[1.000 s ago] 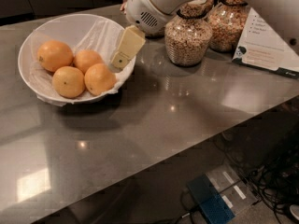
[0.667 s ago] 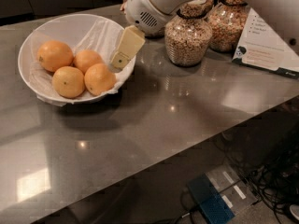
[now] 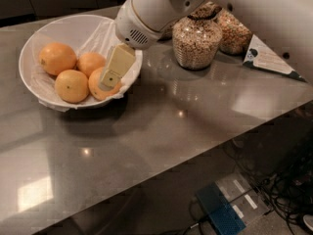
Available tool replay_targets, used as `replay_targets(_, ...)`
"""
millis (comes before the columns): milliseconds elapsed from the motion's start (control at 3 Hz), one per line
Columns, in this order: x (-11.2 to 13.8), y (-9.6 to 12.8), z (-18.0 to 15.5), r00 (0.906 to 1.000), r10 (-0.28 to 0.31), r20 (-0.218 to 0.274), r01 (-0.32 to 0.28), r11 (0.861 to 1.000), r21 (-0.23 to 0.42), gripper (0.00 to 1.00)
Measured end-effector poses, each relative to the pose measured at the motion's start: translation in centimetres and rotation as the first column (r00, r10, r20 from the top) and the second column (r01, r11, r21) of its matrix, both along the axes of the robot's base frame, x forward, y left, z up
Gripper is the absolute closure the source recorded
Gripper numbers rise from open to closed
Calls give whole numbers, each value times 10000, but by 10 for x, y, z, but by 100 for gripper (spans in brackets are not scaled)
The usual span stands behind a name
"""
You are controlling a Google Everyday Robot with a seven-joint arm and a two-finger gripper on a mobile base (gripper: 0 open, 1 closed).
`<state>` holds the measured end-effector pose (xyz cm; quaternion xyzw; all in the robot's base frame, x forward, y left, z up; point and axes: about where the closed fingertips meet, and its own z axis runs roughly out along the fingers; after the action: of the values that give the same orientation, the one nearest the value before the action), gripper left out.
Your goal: Pick orange from white bowl
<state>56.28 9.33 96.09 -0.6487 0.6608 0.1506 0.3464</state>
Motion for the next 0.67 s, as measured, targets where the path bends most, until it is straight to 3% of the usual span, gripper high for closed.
replay_targets(333,0,0,0,10000,0,0,0,10000,0,10)
replay_targets(667,0,0,0,10000,0,0,0,10000,0,28)
